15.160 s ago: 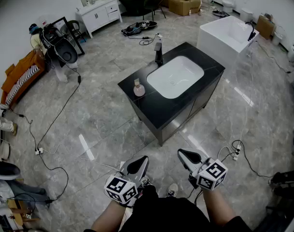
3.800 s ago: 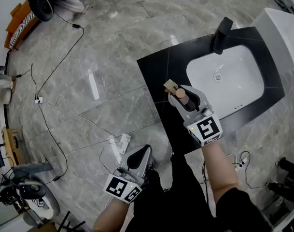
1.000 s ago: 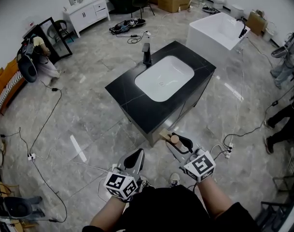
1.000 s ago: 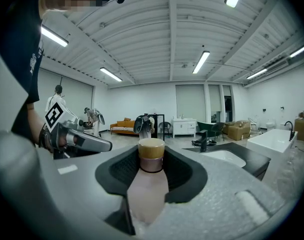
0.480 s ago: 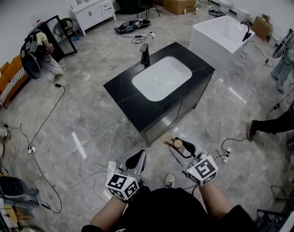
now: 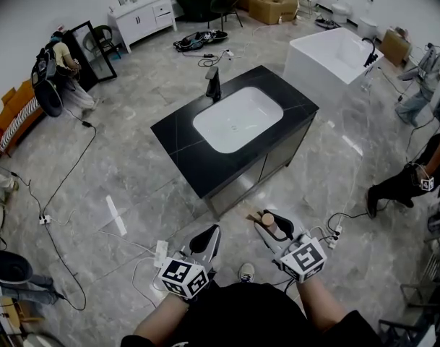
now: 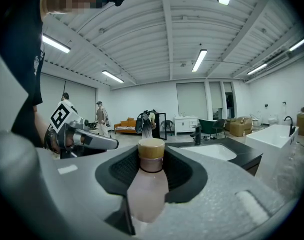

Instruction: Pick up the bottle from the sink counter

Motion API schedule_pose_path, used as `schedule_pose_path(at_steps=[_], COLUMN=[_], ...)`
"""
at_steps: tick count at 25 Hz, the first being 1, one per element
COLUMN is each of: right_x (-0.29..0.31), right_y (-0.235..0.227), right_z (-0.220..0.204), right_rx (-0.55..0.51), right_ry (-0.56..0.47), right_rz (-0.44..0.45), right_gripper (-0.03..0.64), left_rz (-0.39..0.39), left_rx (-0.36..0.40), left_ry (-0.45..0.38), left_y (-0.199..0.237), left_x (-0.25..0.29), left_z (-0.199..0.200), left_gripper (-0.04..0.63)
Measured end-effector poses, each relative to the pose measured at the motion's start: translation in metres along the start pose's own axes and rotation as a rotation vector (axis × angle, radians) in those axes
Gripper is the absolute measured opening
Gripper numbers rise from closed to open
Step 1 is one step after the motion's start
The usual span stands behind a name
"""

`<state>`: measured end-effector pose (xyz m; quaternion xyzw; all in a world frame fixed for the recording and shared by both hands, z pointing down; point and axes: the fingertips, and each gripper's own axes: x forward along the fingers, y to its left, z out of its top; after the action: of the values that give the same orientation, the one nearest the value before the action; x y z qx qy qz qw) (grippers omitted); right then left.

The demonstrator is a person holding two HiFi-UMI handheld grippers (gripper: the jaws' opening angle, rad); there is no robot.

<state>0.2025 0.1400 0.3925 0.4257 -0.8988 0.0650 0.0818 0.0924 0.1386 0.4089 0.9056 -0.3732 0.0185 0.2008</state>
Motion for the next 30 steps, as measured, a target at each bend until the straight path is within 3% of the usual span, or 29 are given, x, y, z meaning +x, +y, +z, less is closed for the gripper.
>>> schedule_pose_path(at_steps=[30], right_x=[-0.005], right_y=[-0.026], right_z=[0.001], right_rx=[0.012], right_ry=[0.019], right_rz=[-0.02], right_gripper=[0.138], left_rz=[-0.003], left_rx=[0.011], left_ry=[0.035], left_y=[-0.005], left_x=[0.024], left_z=[-0.002], left_gripper=[0.003])
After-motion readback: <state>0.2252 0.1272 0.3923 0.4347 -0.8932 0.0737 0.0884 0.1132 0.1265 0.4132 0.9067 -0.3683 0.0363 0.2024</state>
